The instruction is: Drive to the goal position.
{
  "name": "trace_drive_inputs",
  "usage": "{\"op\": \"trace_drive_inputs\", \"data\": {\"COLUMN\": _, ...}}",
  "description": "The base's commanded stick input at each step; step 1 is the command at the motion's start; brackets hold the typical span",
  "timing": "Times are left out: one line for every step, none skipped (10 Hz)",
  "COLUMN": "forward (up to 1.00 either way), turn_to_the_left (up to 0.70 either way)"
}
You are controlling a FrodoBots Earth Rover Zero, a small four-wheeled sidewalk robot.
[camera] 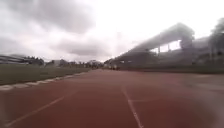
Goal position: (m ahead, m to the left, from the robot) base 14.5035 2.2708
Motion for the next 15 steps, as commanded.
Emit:
{"op": "trace_drive_inputs", "data": {"forward": 0.5, "turn_to_the_left": 0.02}}
{"op": "trace_drive_inputs", "data": {"forward": 0.5, "turn_to_the_left": 0.02}}
{"op": "trace_drive_inputs", "data": {"forward": 0.5, "turn_to_the_left": 0.02}}
{"op": "trace_drive_inputs", "data": {"forward": 0.5, "turn_to_the_left": 0.02}}
{"op": "trace_drive_inputs", "data": {"forward": 0.5, "turn_to_the_left": 0.02}}
{"op": "trace_drive_inputs", "data": {"forward": 0.5, "turn_to_the_left": 0.02}}
{"op": "trace_drive_inputs", "data": {"forward": 0.5, "turn_to_the_left": 0.02}}
{"op": "trace_drive_inputs", "data": {"forward": 0.5, "turn_to_the_left": 0.02}}
{"op": "trace_drive_inputs", "data": {"forward": 0.5, "turn_to_the_left": 0.02}}
{"op": "trace_drive_inputs", "data": {"forward": 0.5, "turn_to_the_left": 0.02}}
{"op": "trace_drive_inputs", "data": {"forward": 0.5, "turn_to_the_left": 0.02}}
{"op": "trace_drive_inputs", "data": {"forward": 0.5, "turn_to_the_left": 0.02}}
{"op": "trace_drive_inputs", "data": {"forward": 0.5, "turn_to_the_left": 0.02}}
{"op": "trace_drive_inputs", "data": {"forward": 0.5, "turn_to_the_left": 0.02}}
{"op": "trace_drive_inputs", "data": {"forward": 0.5, "turn_to_the_left": 0.02}}
